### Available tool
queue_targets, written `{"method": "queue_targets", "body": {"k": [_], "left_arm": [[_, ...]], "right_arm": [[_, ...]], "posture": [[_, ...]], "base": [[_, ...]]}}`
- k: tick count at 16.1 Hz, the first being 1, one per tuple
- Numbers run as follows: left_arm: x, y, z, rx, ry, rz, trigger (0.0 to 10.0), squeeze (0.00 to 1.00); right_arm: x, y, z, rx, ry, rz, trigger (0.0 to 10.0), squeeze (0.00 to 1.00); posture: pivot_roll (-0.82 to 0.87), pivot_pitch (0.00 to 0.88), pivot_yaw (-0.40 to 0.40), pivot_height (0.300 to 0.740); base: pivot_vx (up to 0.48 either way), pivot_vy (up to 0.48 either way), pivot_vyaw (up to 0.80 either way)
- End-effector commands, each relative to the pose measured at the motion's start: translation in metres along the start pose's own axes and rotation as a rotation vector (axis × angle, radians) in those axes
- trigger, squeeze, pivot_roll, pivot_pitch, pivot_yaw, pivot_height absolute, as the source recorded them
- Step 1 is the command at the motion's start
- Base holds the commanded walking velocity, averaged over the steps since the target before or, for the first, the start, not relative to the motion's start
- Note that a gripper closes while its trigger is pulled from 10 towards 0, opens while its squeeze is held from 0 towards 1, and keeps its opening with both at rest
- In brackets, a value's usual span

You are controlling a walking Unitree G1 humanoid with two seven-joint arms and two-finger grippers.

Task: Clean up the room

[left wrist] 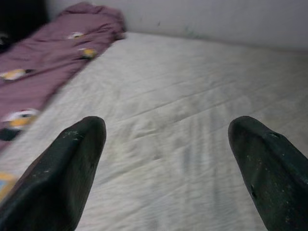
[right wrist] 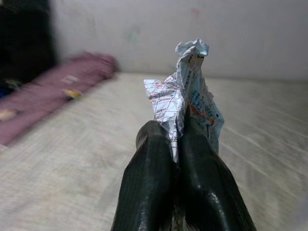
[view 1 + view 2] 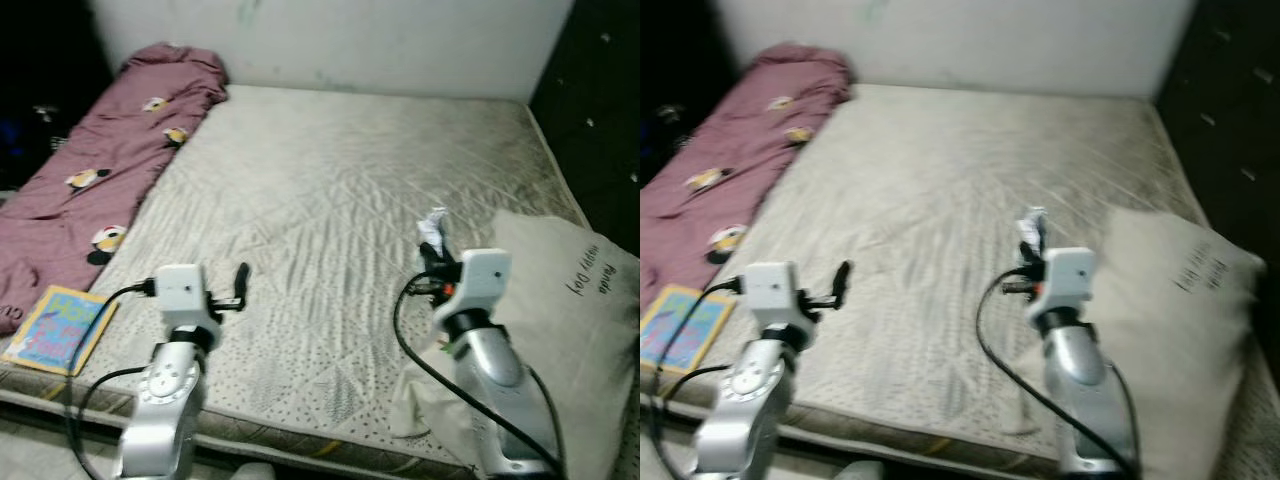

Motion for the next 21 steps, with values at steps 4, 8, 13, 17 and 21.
{"method": "queue_targets", "body": {"k": [4, 8, 13, 17, 21], "left_arm": [[-0.021, -0.003, 0.004, -0.010, 0.018, -0.058, 10.0, 0.00], [-0.023, -0.002, 0.005, -0.014, 0.038, -0.052, 10.0, 0.00], [-0.025, -0.002, 0.007, -0.030, 0.036, -0.066, 10.0, 0.00], [-0.027, 0.001, 0.005, -0.022, 0.059, -0.084, 10.0, 0.00], [-0.028, 0.001, 0.006, -0.022, 0.065, -0.090, 10.0, 0.00]], "right_arm": [[-0.011, 0.004, -0.002, 0.014, 0.030, -0.011, 10.0, 0.00], [-0.012, 0.004, -0.002, 0.019, 0.042, -0.004, 10.0, 0.00], [-0.011, 0.004, -0.003, 0.026, 0.046, 0.003, 10.0, 0.00], [-0.010, 0.004, -0.003, 0.028, 0.050, 0.013, 10.0, 0.00], [-0.008, 0.003, -0.003, 0.031, 0.051, 0.018, 10.0, 0.00]], "posture": [[0.00, 0.000, 0.043, 0.740], [0.00, 0.000, 0.033, 0.740], [0.00, 0.000, 0.024, 0.740], [0.00, 0.000, 0.024, 0.740], [0.00, 0.000, 0.021, 0.740]], "base": [[0.000, 0.480, 0.00], [0.000, 0.480, 0.00], [0.000, 0.480, 0.00], [0.000, 0.480, 0.00], [0.000, 0.480, 0.00]]}}
Point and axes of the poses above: a point about 5 cm out from each wrist's last joint towards the gripper, its own y axis pointing back from the gripper into the wrist, its own z axis along the axis of the wrist's last joint, x = y × z, the point moved 6 cm from there along -y, pointing out of the wrist towards the gripper, and after that the axes turned 14 degrees about y, right-handed, at the moved point
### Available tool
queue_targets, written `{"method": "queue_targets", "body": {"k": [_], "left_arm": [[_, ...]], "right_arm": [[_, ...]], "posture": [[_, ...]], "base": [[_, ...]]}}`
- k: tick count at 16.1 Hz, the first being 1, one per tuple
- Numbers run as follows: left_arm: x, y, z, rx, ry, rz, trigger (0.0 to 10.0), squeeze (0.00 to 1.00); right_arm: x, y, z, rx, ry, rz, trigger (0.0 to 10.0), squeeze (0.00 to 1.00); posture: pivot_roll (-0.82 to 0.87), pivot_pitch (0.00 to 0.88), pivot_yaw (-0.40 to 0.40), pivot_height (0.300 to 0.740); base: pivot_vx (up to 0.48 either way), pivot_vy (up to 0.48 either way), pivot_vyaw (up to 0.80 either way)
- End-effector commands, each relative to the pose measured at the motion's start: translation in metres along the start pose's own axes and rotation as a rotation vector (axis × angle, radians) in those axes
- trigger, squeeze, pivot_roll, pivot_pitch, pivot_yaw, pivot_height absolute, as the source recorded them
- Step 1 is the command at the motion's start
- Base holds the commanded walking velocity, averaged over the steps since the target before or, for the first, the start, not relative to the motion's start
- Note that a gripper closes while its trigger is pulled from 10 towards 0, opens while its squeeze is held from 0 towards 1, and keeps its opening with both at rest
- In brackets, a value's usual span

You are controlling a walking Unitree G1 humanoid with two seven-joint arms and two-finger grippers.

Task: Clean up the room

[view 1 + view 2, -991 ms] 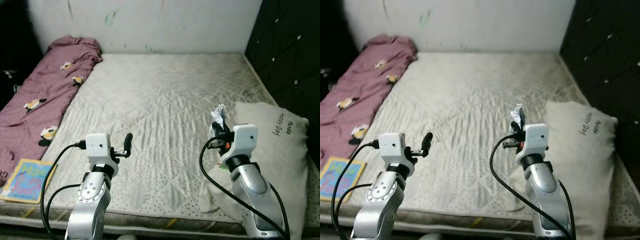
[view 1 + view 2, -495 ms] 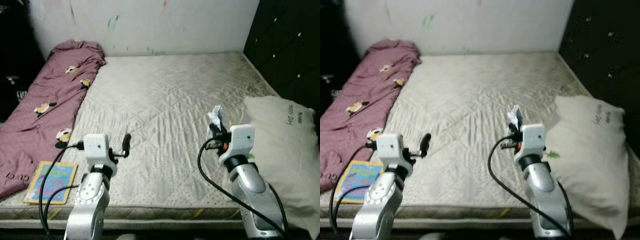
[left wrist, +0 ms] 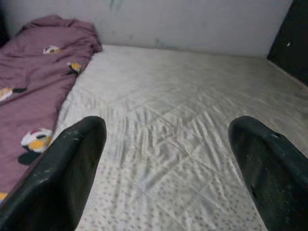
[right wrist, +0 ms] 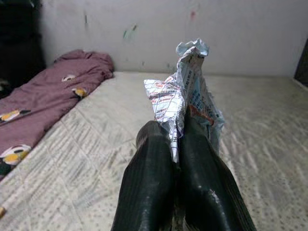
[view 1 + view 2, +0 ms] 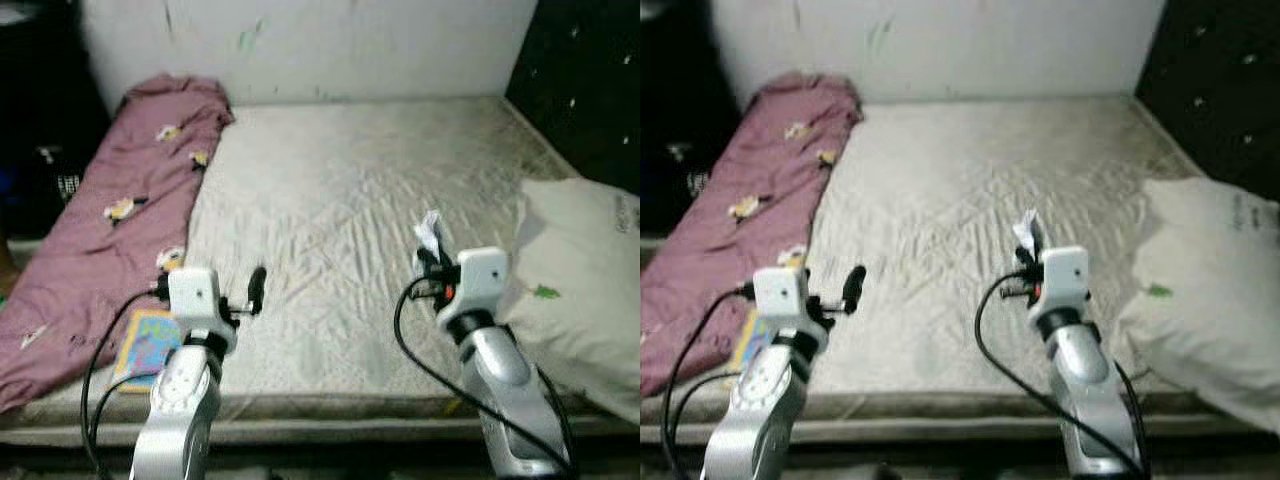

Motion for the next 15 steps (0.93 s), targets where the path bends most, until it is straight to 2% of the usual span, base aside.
{"method": "queue_targets", "body": {"k": [1, 15], "left_arm": [[0.0091, 0.0015, 0.0050, -0.009, -0.008, 0.025, 10.0, 0.00], [0.0050, 0.0015, 0.0054, -0.005, 0.003, 0.007, 10.0, 0.00]], "right_arm": [[0.0079, -0.0041, 0.0101, -0.030, -0.006, 0.024, 10.0, 0.00], [0.0119, -0.0012, 0.0028, 0.002, -0.008, 0.042, 10.0, 0.00]], "posture": [[0.00, 0.000, 0.021, 0.740], [-0.01, 0.001, 0.019, 0.740]], "base": [[0.000, 0.480, 0.00], [0.000, 0.479, 0.00]]}}
Point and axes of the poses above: a point about 5 cm out from each wrist's last joint towards the gripper, its own y axis pointing back from the gripper into the wrist, its own z axis along the axis of the wrist's last joint, x = y × z, the point moved 6 cm from there along -y, pointing out of the wrist towards the gripper, and after that the axes turned 14 degrees about y, right-handed, at the moved point
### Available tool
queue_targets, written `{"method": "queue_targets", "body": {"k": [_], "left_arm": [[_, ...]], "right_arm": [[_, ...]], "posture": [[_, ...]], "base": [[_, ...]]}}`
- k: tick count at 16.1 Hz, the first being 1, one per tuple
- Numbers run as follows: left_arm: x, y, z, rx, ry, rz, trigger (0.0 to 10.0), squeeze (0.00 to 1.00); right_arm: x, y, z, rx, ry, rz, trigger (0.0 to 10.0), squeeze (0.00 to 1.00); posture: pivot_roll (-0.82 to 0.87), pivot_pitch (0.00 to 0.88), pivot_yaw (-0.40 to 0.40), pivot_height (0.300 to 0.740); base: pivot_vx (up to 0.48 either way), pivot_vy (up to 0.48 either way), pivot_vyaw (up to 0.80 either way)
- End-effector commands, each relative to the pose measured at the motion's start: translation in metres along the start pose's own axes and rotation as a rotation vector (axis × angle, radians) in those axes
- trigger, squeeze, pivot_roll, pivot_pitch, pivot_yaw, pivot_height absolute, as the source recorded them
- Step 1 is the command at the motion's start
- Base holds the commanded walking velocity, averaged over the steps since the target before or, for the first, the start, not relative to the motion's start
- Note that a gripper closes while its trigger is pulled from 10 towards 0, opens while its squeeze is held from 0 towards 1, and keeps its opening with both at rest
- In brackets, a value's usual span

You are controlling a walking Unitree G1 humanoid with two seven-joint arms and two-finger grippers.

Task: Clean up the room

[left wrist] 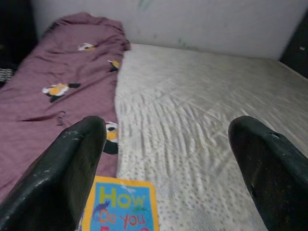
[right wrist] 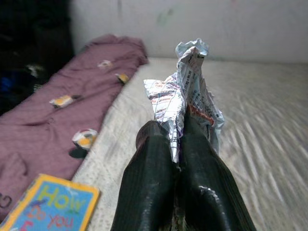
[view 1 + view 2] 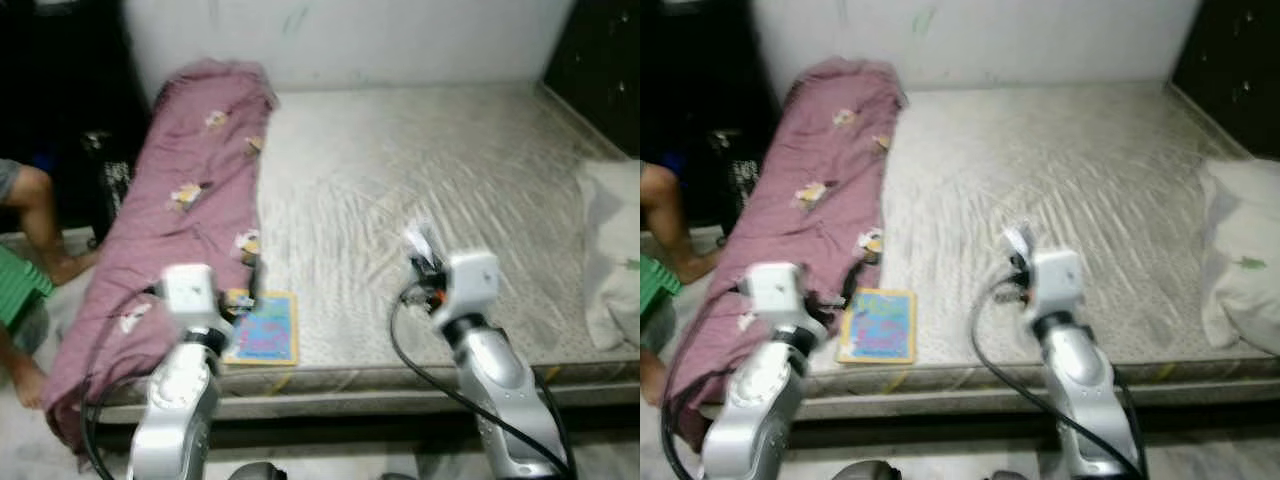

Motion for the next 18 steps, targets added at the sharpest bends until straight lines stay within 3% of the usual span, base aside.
{"method": "queue_targets", "body": {"k": [1, 16, 18], "left_arm": [[0.0067, 0.0000, 0.0070, -0.015, -0.020, 0.014, 10.0, 0.00], [0.0080, -0.0002, 0.0090, -0.033, -0.027, 0.029, 10.0, 0.00], [0.0081, -0.0006, 0.0152, -0.062, -0.052, 0.029, 10.0, 0.00]], "right_arm": [[0.0048, -0.0045, 0.0128, -0.038, -0.005, 0.009, 10.0, 0.00], [0.0106, -0.0055, 0.0142, -0.044, 0.001, 0.034, 10.0, 0.00], [0.0117, -0.0071, 0.0179, -0.057, 0.012, 0.045, 10.0, 0.00]], "posture": [[-0.01, 0.001, 0.020, 0.740], [0.00, 0.000, 0.013, 0.740], [0.00, 0.005, 0.015, 0.740]], "base": [[0.000, 0.476, 0.00], [0.000, 0.475, 0.00], [0.000, 0.000, 0.00]]}}
Point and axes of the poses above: a point about 5 cm out from each wrist's last joint towards the gripper, its own y axis pointing back from the gripper into the wrist, its own z axis along the axis of the wrist's last joint, x = y × z, the point moved 6 cm from there along -y, pointing out of the wrist towards the gripper, and after that the axes turned 14 degrees about y, right-handed, at the moved point
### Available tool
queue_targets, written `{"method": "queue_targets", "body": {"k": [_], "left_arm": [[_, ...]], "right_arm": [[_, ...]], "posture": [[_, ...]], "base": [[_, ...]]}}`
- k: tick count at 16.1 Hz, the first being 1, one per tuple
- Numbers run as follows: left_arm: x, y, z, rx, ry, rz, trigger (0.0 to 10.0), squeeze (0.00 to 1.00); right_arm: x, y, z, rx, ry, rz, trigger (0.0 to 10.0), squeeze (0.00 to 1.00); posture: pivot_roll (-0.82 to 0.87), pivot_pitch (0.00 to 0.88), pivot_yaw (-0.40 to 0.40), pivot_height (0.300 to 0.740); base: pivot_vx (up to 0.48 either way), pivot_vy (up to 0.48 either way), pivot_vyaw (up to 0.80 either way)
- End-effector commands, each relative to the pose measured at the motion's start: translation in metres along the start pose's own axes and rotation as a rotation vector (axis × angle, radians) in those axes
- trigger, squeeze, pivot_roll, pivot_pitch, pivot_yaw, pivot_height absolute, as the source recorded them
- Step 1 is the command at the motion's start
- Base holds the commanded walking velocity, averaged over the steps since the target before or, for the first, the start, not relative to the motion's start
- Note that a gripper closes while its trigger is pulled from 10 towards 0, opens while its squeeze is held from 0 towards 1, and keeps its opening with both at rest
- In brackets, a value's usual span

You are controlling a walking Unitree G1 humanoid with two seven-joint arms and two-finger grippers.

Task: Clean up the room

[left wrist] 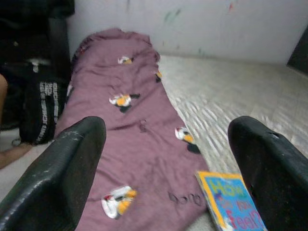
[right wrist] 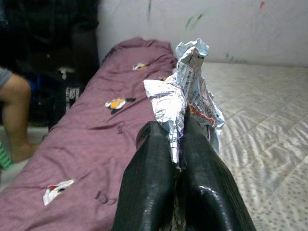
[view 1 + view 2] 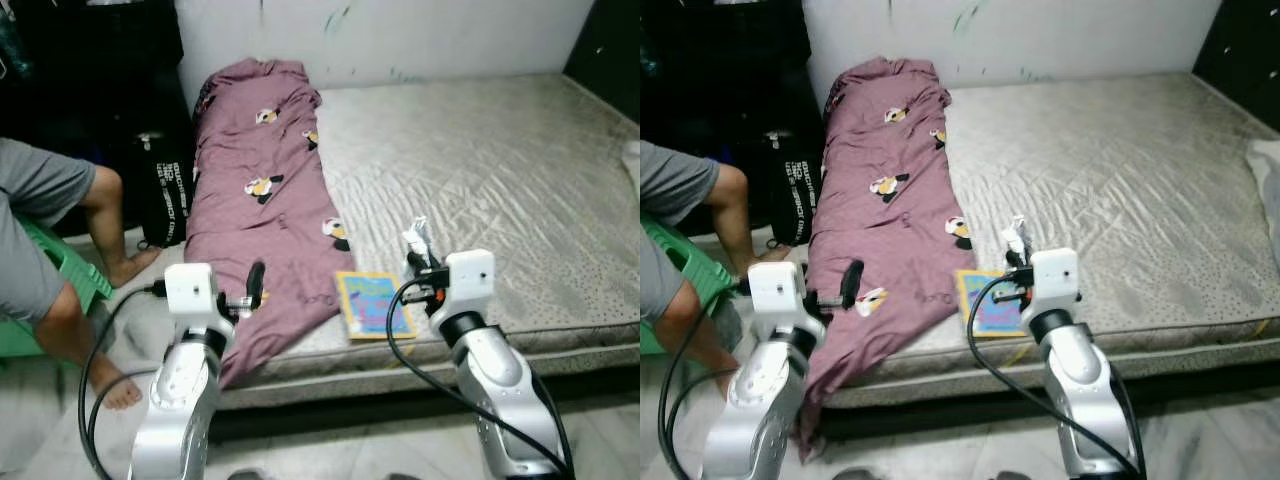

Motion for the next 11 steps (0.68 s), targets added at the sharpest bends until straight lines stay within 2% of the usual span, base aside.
{"method": "queue_targets", "body": {"k": [1, 2, 4, 11], "left_arm": [[0.009, 0.001, 0.006, -0.023, -0.038, 0.034, 10.0, 0.00], [0.010, 0.000, 0.009, -0.037, -0.047, 0.031, 10.0, 0.00], [0.011, -0.002, 0.017, -0.056, -0.045, 0.033, 10.0, 0.00], [0.012, -0.001, 0.010, -0.039, -0.051, 0.046, 10.0, 0.00]], "right_arm": [[0.006, -0.005, 0.014, -0.052, 0.020, 0.030, 10.0, 0.00], [0.005, -0.006, 0.016, -0.058, 0.021, 0.033, 10.0, 0.00], [0.003, -0.008, 0.021, -0.080, 0.034, 0.038, 10.0, 0.00], [0.012, -0.011, 0.022, -0.085, 0.015, 0.070, 10.0, 0.00]], "posture": [[0.00, 0.003, 0.015, 0.740], [0.01, 0.006, 0.016, 0.740], [0.01, 0.014, 0.018, 0.740], [0.00, 0.014, 0.017, 0.740]], "base": [[0.000, 0.000, 0.00], [0.000, 0.000, 0.00], [0.000, 0.000, 0.77], [0.000, 0.000, 0.77]]}}
Point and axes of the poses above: a point about 5 cm out from each wrist's last joint towards the gripper, its own y axis pointing back from the gripper into the wrist, its own z axis along the axis of the wrist's last joint, x = y × z, the point moved 6 cm from there along -y, pointing out of the wrist towards the gripper, and after that the axes turned 14 degrees about y, right-handed, at the moved point
